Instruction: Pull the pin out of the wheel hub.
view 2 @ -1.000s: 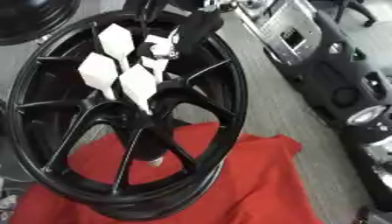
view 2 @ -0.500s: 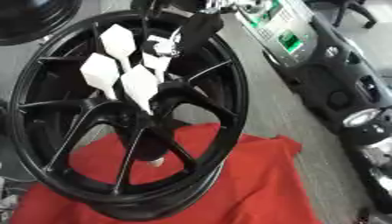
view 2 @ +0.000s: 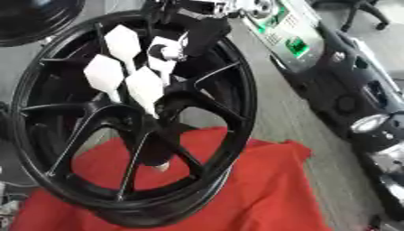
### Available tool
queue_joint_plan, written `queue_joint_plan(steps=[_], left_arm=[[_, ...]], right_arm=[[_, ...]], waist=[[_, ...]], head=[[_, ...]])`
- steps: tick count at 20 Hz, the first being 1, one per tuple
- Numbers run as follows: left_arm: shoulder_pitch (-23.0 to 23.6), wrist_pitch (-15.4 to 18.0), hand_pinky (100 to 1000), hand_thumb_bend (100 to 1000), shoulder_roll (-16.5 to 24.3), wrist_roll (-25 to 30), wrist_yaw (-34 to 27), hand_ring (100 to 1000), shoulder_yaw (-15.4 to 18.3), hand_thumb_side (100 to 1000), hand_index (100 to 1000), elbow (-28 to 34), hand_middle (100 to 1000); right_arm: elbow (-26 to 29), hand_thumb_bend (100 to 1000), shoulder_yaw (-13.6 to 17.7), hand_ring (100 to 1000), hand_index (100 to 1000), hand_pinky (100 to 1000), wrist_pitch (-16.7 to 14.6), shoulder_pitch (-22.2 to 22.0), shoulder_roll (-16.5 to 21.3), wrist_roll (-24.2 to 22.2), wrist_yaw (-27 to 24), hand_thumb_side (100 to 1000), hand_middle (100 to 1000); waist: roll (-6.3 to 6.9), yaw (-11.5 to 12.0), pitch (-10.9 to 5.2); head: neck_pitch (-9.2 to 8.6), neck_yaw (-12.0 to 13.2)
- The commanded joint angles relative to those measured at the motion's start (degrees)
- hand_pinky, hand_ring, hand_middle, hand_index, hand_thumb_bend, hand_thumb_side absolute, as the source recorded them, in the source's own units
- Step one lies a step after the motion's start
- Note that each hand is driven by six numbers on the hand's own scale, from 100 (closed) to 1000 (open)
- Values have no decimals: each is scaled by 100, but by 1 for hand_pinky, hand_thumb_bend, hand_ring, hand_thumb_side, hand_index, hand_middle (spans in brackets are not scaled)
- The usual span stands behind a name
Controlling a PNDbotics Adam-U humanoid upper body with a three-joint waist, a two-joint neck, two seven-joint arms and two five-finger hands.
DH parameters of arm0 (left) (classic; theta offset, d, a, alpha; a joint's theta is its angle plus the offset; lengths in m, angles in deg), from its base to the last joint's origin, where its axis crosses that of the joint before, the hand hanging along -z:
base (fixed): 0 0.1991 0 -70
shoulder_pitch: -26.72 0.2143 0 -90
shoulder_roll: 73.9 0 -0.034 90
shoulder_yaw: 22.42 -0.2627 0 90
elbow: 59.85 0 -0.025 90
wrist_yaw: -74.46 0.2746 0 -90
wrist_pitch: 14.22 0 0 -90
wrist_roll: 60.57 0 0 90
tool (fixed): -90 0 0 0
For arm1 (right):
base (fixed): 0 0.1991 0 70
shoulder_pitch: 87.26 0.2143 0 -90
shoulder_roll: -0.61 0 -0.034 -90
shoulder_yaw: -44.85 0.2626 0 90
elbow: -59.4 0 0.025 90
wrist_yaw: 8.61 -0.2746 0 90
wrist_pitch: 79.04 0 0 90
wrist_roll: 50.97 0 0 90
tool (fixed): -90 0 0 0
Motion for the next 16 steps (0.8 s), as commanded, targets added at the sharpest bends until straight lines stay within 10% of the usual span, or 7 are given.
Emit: queue_joint_plan(steps=[1,16], left_arm=[[-42,1,843,171,104,-33,1,664,82,771,788,78,625],[-24,-23,843,168,72,-60,-15,658,74,774,780,85,627]], right_arm=[[-6,287,50,802,884,899,-64,81,39,-38,30,520,777],[-181,292,51,813,905,912,-230,48,-7,6,237,541,791]], waist=[[11,1,-146],[16,37,-101]], head=[[33,-18],[33,-62]])
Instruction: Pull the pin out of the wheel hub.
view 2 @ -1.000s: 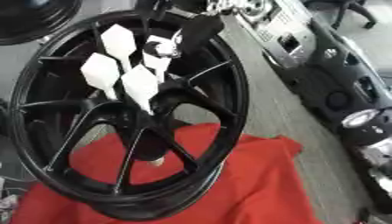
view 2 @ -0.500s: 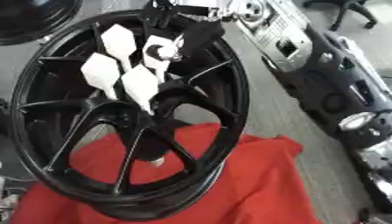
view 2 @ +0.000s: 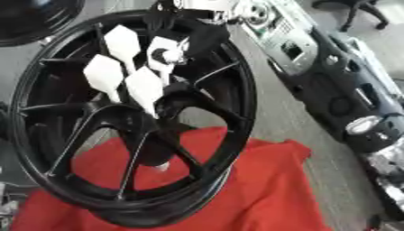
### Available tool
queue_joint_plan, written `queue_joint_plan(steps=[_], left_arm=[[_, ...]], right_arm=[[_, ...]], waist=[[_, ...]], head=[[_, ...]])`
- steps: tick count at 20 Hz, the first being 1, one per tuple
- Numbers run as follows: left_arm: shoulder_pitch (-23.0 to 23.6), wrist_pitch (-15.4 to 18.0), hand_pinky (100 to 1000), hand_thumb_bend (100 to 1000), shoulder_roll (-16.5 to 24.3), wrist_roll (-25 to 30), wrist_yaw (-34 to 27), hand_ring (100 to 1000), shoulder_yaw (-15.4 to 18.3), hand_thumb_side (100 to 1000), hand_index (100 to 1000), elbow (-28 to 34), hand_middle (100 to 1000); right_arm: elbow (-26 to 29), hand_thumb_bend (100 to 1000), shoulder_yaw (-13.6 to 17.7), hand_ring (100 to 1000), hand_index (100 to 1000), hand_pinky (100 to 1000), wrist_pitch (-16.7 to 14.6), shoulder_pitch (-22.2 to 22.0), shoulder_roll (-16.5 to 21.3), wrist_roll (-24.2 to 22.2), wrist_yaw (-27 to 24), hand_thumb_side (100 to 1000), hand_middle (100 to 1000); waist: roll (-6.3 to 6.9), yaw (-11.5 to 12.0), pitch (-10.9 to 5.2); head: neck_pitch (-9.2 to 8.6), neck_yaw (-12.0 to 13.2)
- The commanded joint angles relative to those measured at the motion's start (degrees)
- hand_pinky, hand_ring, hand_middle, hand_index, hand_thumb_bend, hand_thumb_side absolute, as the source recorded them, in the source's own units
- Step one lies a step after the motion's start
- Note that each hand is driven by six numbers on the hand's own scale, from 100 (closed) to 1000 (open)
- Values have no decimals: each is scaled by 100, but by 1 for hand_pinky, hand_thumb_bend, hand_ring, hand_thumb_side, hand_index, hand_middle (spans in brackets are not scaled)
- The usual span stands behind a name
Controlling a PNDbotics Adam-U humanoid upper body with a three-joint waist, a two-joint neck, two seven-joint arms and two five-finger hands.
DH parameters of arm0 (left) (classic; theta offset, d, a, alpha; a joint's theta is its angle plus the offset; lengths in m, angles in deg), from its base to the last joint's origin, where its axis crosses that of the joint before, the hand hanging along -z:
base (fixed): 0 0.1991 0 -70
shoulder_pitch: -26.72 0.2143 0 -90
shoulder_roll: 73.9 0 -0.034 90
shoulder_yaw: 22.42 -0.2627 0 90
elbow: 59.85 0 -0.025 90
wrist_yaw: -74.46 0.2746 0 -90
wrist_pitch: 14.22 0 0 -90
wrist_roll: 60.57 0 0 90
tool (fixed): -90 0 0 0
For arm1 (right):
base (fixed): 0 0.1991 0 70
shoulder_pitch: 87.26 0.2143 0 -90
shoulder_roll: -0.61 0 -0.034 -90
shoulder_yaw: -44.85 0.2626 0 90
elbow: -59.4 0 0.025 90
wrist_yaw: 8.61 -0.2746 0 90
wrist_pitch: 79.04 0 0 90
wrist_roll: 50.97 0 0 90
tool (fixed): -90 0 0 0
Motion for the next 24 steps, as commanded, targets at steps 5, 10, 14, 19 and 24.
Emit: queue_joint_plan(steps=[5,10,14,19,24], left_arm=[[-30,4,843,166,73,-27,-19,657,74,773,778,87,625],[-28,-3,842,162,58,-48,-23,655,76,773,776,93,623],[-16,8,842,165,49,-50,-29,655,81,774,776,97,623],[-9,10,841,166,43,-52,-32,654,86,776,776,93,623],[1,7,841,166,37,-49,-30,653,88,779,776,90,623]], right_arm=[[-57,289,41,814,907,912,-53,81,26,50,115,550,792],[-118,282,35,812,907,911,-61,75,4,46,158,546,786],[-193,277,34,810,906,909,-63,62,-18,47,212,564,781],[-289,274,46,807,906,905,-100,37,-31,31,273,571,776],[-368,275,61,802,905,901,-156,0,-18,40,343,576,768]], waist=[[6,7,-89],[4,19,-84],[5,34,-78],[3,49,-64],[2,58,-50]], head=[[33,-35],[33,-59],[33,-81],[33,-104],[33,-113]])
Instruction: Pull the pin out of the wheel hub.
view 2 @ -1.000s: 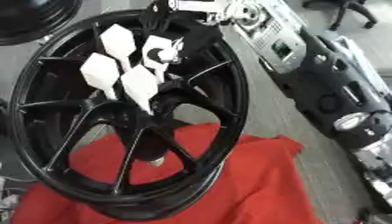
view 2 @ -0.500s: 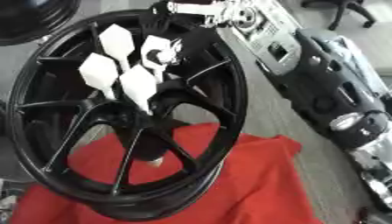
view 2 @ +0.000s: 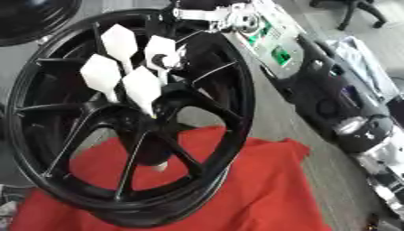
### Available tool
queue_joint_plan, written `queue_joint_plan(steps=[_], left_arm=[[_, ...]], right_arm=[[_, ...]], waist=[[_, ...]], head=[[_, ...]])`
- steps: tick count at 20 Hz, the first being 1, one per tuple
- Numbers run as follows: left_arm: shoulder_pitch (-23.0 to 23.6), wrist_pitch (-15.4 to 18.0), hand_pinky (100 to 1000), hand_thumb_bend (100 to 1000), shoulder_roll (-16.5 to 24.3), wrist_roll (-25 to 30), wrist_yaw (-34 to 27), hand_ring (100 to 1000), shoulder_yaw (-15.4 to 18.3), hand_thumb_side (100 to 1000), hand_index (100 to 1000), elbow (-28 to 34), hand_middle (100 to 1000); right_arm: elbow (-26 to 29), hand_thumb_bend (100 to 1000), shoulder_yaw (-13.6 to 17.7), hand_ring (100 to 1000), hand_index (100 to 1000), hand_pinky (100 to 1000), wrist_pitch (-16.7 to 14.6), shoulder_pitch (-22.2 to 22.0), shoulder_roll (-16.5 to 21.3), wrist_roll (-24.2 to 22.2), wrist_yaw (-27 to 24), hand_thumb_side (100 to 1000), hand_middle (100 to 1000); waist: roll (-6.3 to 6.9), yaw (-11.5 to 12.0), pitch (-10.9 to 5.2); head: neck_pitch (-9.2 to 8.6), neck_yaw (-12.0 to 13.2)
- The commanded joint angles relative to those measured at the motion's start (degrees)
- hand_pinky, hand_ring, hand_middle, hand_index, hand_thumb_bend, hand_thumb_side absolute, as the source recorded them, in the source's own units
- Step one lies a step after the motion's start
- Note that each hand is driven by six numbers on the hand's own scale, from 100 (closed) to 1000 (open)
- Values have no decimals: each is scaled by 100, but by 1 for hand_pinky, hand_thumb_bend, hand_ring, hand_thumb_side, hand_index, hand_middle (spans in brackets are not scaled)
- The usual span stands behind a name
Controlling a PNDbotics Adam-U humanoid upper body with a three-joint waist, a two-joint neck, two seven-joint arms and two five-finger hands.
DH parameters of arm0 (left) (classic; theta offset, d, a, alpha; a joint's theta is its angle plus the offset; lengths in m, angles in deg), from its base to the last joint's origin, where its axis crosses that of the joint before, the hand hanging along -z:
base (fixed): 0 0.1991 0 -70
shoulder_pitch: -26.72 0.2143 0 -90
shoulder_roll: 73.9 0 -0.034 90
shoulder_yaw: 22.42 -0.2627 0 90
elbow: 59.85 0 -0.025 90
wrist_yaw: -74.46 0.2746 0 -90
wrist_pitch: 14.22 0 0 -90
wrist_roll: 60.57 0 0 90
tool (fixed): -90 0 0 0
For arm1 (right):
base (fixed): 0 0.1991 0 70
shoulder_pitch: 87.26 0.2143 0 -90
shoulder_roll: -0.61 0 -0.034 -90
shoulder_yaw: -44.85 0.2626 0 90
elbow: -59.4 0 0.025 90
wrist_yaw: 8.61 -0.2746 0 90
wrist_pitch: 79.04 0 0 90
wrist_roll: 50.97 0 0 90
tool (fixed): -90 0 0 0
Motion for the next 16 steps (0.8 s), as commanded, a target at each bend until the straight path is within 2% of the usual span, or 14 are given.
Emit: queue_joint_plan(steps=[1,9,16], left_arm=[[-21,7,842,166,86,-5,-22,653,84,779,776,89,623],[-23,7,842,165,77,18,-7,653,76,779,776,86,623],[-30,3,842,163,67,42,-6,652,67,778,776,82,623]], right_arm=[[-21,274,62,800,904,899,-54,65,76,5,61,576,764],[-82,232,63,786,885,878,-65,36,85,-39,43,593,712],[-44,109,70,769,832,868,74,46,94,-113,-186,636,611]], waist=[[5,9,-76],[8,16,-82],[13,39,-83]], head=[[33,-11],[33,-17],[33,-30]])
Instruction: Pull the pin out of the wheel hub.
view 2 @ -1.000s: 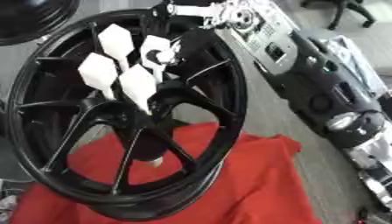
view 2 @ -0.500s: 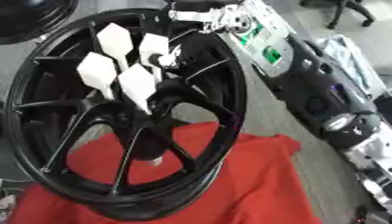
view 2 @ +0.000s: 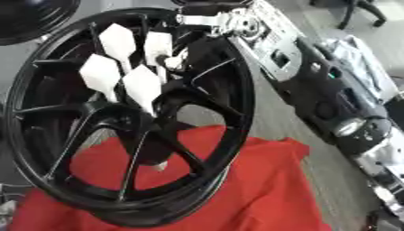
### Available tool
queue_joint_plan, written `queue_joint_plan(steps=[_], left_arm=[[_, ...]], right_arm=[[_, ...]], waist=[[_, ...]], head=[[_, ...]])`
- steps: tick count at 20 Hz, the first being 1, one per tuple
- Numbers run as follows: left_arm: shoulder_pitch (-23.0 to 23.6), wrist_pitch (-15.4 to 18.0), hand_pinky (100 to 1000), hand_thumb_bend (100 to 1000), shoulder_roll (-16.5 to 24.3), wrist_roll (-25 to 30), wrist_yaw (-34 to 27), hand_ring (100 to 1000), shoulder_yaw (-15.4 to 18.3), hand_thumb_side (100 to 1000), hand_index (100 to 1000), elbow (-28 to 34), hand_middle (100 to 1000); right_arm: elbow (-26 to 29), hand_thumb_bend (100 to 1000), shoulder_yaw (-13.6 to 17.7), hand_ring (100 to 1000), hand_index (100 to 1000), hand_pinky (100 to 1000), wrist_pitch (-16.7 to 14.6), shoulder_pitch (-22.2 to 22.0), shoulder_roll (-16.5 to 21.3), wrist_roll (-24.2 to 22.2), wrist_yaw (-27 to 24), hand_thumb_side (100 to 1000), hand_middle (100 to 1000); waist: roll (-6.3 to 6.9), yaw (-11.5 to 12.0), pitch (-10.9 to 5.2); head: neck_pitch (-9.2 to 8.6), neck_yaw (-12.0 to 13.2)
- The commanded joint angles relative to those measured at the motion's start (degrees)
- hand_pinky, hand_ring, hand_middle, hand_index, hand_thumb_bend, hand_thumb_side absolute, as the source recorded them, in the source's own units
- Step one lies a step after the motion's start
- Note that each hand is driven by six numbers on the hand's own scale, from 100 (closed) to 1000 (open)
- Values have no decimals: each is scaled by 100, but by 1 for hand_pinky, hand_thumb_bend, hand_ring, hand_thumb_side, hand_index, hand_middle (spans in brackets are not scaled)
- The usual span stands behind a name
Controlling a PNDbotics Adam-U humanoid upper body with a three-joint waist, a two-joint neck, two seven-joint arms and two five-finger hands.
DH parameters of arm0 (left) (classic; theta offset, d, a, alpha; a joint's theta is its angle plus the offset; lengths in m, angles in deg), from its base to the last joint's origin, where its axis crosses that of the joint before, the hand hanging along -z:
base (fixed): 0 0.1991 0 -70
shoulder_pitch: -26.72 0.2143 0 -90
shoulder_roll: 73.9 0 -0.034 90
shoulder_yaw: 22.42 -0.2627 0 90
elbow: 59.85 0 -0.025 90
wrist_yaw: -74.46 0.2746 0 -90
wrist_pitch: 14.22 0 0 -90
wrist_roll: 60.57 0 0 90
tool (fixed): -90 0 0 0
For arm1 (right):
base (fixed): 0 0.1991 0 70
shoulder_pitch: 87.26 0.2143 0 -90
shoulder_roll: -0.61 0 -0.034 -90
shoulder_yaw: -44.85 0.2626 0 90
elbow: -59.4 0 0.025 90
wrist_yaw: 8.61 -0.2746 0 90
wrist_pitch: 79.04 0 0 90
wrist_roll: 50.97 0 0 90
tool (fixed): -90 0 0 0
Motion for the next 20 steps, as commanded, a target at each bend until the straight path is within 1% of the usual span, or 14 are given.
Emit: queue_joint_plan(steps=[1,4,8,9,10,11,12,13,14,15,17,20], left_arm=[[-49,2,842,162,112,21,-6,652,65,778,776,80,624],[-46,-3,842,161,113,31,-5,652,59,780,776,71,624],[-44,-11,842,156,114,34,1,651,64,779,776,60,624],[-43,-16,842,156,115,32,1,651,66,779,776,57,624],[-43,-20,842,156,115,30,1,651,67,779,776,56,624],[-41,-22,842,156,114,28,0,651,69,779,776,55,624],[-40,-22,842,156,112,27,-2,651,70,779,776,56,624],[-39,-21,842,155,112,25,-3,650,73,777,776,57,624],[-38,-20,842,154,111,22,-4,650,76,777,776,58,624],[-38,-20,841,154,110,19,-6,650,79,775,775,58,623],[-37,-21,841,153,105,18,-10,650,80,776,775,59,623],[-29,-28,841,154,101,22,-17,649,78,777,776,56,623]], right_arm=[[65,100,72,766,828,867,96,98,92,-16,-156,633,605],[93,100,76,758,797,864,210,107,84,3,-309,642,570],[127,100,84,725,684,843,380,107,83,75,-543,599,485],[144,100,88,704,638,829,415,110,88,105,-602,566,460],[163,100,92,697,627,825,448,113,93,139,-657,557,453],[184,100,96,666,587,807,477,118,101,173,-709,521,424],[209,100,100,653,572,798,500,124,112,206,-755,500,412],[235,100,100,621,546,778,518,131,125,232,-794,463,391],[260,100,99,615,541,771,531,139,141,251,-829,454,386],[280,100,98,591,522,750,543,146,154,262,-861,414,369],[309,100,102,576,507,739,559,156,177,269,-922,388,356],[368,100,150,562,494,731,631,167,204,306,-1078,386,345]], waist=[[10,9,-102],[14,17,-100],[19,32,-93],[20,34,-93],[20,36,-92],[22,39,-92],[24,42,-93],[26,44,-94],[28,47,-96],[29,49,-99],[30,54,-104],[31,57,-109]], head=[[33,-25],[33,-36],[33,-45],[33,-49],[33,-55],[33,-65],[33,-70],[33,-74],[33,-78],[33,-83],[33,-92],[33,-98]])
